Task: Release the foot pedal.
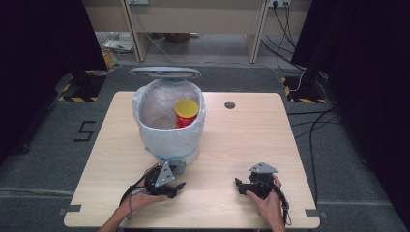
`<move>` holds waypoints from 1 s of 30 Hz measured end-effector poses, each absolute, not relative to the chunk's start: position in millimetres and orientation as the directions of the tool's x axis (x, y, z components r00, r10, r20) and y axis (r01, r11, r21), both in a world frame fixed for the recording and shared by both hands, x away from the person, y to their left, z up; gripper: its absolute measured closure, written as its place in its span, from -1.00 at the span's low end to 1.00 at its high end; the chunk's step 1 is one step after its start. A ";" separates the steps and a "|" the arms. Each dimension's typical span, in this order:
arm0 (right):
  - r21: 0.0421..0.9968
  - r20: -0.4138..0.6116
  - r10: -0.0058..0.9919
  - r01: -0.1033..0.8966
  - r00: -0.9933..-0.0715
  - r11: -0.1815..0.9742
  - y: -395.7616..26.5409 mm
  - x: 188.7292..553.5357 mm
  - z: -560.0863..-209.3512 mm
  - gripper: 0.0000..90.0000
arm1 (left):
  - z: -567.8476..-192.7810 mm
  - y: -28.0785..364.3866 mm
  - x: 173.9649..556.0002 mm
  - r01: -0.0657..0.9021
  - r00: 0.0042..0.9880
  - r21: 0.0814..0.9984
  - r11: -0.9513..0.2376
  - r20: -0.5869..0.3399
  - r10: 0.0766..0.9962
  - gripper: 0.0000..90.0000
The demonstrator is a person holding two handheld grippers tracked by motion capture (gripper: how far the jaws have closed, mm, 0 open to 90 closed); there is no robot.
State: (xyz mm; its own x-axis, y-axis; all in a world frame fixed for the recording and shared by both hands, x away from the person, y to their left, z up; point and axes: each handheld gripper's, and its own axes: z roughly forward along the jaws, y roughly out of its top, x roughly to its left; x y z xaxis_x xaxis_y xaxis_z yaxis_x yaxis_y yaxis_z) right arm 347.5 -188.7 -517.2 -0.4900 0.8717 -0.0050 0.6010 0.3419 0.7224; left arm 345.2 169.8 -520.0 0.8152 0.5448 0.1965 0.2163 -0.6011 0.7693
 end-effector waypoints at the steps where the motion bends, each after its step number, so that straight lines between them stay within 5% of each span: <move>1: 0.722 -0.005 0.872 0.601 -0.490 0.342 -188.7 347.5 -517.2 -0.67 | -519.6 169.7 345.3 0.216 0.814 0.769 -0.602 0.198 0.545 -0.33; 30: 0.722 -0.006 0.871 0.601 -0.491 0.343 -188.8 347.6 -517.2 -0.68 | -506.0 176.6 345.8 0.232 0.824 0.808 -0.542 0.133 0.551 -0.37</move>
